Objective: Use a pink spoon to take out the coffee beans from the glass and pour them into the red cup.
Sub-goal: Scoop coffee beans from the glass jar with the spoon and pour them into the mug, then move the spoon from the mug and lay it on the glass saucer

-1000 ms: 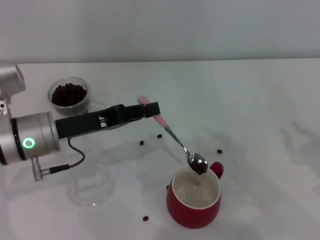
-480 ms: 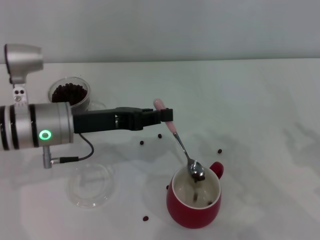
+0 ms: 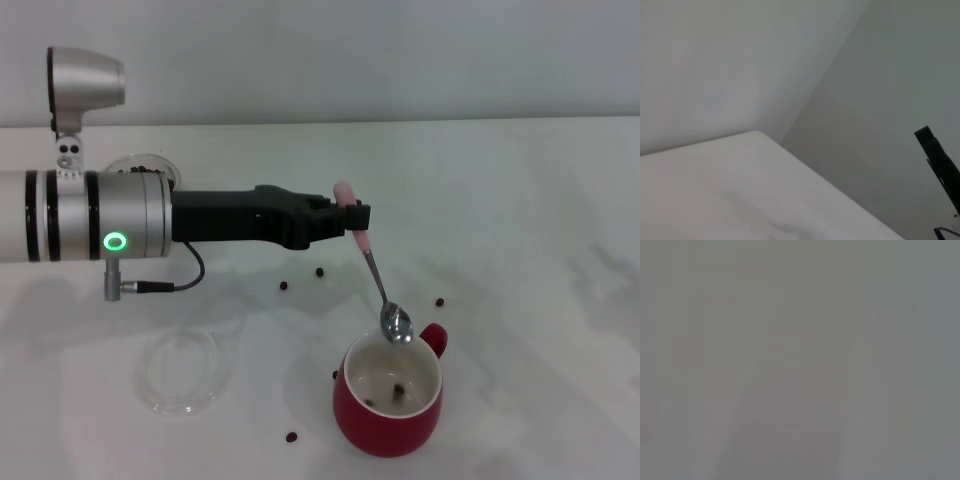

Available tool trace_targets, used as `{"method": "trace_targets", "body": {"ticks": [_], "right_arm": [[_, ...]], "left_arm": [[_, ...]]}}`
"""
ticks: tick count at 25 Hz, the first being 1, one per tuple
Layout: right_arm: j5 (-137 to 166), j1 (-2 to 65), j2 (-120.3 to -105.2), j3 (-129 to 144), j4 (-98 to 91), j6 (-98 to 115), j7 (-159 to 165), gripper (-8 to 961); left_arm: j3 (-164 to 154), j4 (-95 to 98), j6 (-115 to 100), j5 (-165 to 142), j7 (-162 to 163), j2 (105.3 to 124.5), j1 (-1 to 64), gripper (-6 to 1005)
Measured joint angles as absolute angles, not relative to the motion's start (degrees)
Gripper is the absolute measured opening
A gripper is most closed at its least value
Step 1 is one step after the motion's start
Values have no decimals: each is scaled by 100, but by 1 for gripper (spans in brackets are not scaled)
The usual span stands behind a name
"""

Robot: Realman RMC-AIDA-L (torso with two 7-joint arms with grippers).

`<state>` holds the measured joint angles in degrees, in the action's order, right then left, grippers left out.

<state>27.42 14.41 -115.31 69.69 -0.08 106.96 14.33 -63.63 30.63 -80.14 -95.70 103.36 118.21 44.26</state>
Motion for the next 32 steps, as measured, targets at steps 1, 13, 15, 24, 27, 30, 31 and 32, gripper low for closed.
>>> {"method": "trace_targets", "body": {"ticks": [1,13,15,24,27,30,31,32], "right_arm": [[2741,1441,-11531,6958,-8,10700,1432,377],[2732,1449,-11531,6917,-24,10784,1437,377],[2732,1442,-11531,6916,-21,10799,1446,377],[2733,1440,-11531,6916,-53,10815,1538,378],[2632,1446,-11526,6916,-76,10860,1735,378],[2406,1450,-11524,6916,-79,10880,1973,378],[2331,1450,-11524,6916,-79,10886,2045,378],[2281,1449,-11523,6917,-79,10888,2090,378]], "left_arm": [[-6363,3094,-8018,-9558,10340,11821,4415,131],[-5863,3546,-8730,-9190,10575,11726,3828,131],[-5687,3672,-8754,-9046,10592,11672,3548,130],[-5003,3668,-8767,-8862,10387,11526,2477,132],[-4969,3661,-8747,-8865,10343,11483,2212,132],[-4969,3626,-8711,-8879,10318,11454,2006,131],[-4967,3609,-8685,-8896,10302,11442,1933,131],[-4968,3598,-8666,-8908,10283,11434,1880,131]]}}
